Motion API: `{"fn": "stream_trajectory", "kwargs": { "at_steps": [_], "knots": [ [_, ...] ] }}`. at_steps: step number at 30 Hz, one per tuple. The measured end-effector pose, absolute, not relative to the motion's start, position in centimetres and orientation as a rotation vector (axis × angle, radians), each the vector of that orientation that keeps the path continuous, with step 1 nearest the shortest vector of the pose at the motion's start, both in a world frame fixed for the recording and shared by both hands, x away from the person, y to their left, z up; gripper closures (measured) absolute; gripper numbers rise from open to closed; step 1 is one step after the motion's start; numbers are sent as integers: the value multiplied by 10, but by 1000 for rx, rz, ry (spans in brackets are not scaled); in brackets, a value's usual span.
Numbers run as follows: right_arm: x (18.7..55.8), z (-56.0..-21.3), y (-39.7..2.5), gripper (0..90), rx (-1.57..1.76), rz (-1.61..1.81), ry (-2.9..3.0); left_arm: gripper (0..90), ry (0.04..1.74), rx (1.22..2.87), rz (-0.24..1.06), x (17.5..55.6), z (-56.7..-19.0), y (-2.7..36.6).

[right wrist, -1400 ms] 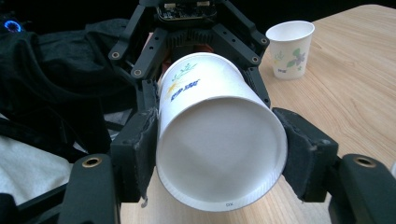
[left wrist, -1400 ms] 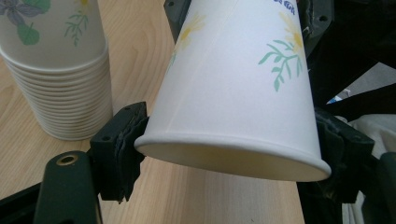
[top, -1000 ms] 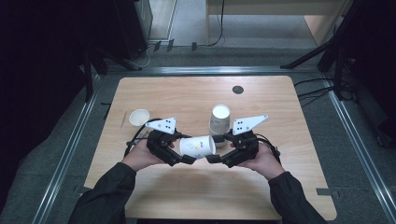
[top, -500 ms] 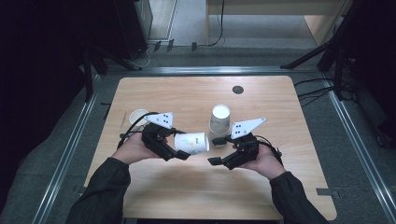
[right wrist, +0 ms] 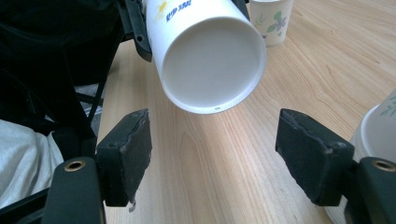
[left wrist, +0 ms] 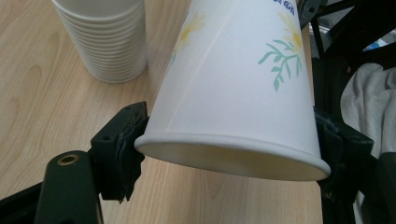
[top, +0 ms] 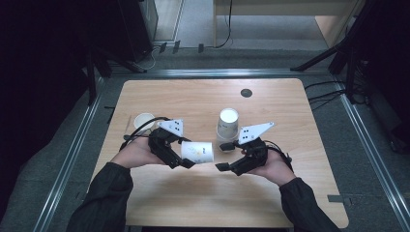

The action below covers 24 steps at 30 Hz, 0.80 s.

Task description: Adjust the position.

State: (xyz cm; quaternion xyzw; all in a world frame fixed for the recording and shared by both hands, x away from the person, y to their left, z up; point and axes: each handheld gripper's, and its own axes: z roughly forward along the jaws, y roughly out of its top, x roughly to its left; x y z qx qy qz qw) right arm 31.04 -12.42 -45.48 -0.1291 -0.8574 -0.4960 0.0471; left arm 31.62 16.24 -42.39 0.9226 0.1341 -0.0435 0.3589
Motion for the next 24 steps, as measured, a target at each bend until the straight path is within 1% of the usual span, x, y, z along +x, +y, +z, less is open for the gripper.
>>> {"fn": "stream_trajectory", "kwargs": {
  "at_steps": [7,14,24],
  "knots": [
    [310,-456,-123,276,-386,-1494,-2631,221,337,2425,-94,314,-422,161],
    [310,-458,-120,269,-376,-1479,-2636,221,330,2511,-61,313,-421,156],
    [309,-460,-112,257,-363,-1473,-2638,221,300,2591,-74,316,-417,144]
  ]
}}
